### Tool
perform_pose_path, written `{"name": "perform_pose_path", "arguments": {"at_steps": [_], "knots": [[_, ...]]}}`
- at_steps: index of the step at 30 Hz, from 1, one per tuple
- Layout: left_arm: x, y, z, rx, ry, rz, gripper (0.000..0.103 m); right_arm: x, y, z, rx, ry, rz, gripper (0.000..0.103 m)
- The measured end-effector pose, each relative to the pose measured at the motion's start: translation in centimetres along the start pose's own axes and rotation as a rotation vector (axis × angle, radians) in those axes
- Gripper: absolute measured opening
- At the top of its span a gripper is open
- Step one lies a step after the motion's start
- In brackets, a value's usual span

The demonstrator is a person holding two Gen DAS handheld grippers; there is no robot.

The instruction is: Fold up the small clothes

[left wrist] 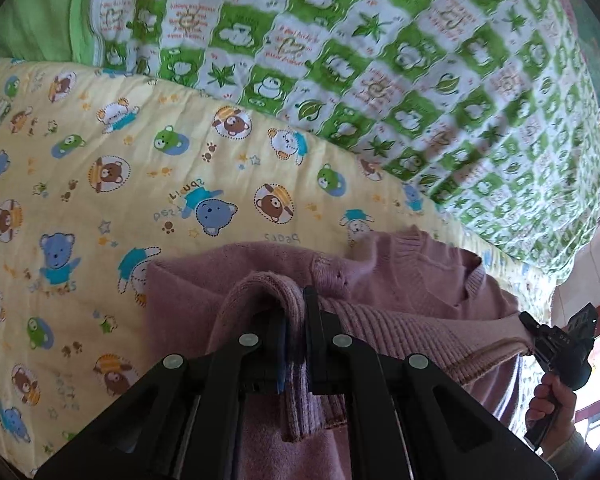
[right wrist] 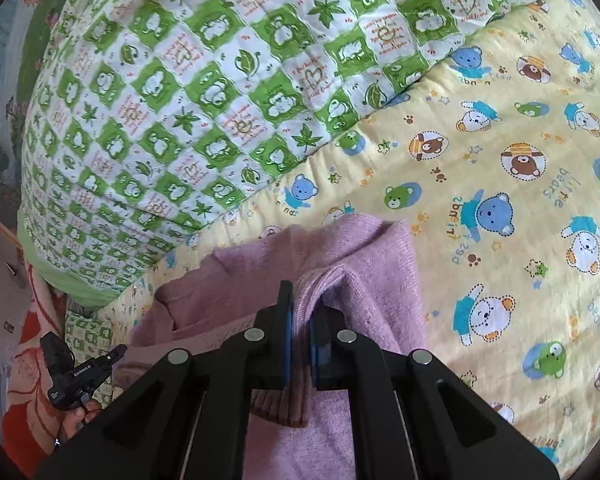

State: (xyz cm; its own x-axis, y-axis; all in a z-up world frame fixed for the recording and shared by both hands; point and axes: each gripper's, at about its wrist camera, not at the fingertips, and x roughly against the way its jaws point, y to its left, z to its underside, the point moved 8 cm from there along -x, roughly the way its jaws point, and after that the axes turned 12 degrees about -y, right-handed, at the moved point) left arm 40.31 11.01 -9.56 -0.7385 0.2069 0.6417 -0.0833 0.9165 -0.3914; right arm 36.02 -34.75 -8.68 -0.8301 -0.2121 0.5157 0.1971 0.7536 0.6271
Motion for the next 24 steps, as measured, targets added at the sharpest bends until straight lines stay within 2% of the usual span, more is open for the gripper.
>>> {"name": "perform_pose_path", "arguments": {"at_steps": [5,8,10,12,13,14,15,16,19,22,24], "knots": [[-1.9,0.8,0.5,0.036,0.030,-0.017,0.007,-1.8,-0.9,-0.1,-0.028,0.015,0.014,0.008],[-1.3,0.7,0.0,0.061,0.004,0.004,0.010,-2.4,-1.1,-0.1,-0.056,0.031,0.018,0.010],[-0.6,0.5,-0.2,0.065,-0.007,0.017,0.015,-2.5,-1.1,-0.2,-0.061,0.042,0.025,0.011],[0.5,0.4,-0.4,0.064,-0.014,0.028,0.025,-2.3,-0.7,-0.4,-0.059,0.045,0.024,0.017],[1.2,0.3,-0.5,0.060,-0.020,0.025,0.041,-2.0,-0.4,-0.6,-0.058,0.043,0.015,0.028],[1.9,0.5,-0.7,0.050,-0.037,0.004,0.063,-1.6,-0.1,-0.8,-0.062,0.033,0.004,0.036],[2.8,0.6,-0.9,0.035,-0.061,-0.022,0.069,-1.1,0.2,-1.2,-0.062,0.013,-0.006,0.049],[4.0,0.7,-1.2,0.016,-0.095,-0.047,0.072,-0.3,0.4,-1.7,-0.050,-0.022,-0.002,0.058],[6.5,0.2,-1.2,0.020,-0.130,-0.031,0.072,1.7,0.6,-2.9,-0.019,-0.079,0.016,0.060],[8.8,-2.3,0.6,-0.004,-0.122,0.073,0.072,3.6,2.0,-2.7,0.038,-0.093,-0.014,0.060],[8.7,-5.3,3.5,-0.059,-0.053,0.158,0.072,4.2,3.9,-1.3,0.116,-0.076,-0.059,0.059]]}}
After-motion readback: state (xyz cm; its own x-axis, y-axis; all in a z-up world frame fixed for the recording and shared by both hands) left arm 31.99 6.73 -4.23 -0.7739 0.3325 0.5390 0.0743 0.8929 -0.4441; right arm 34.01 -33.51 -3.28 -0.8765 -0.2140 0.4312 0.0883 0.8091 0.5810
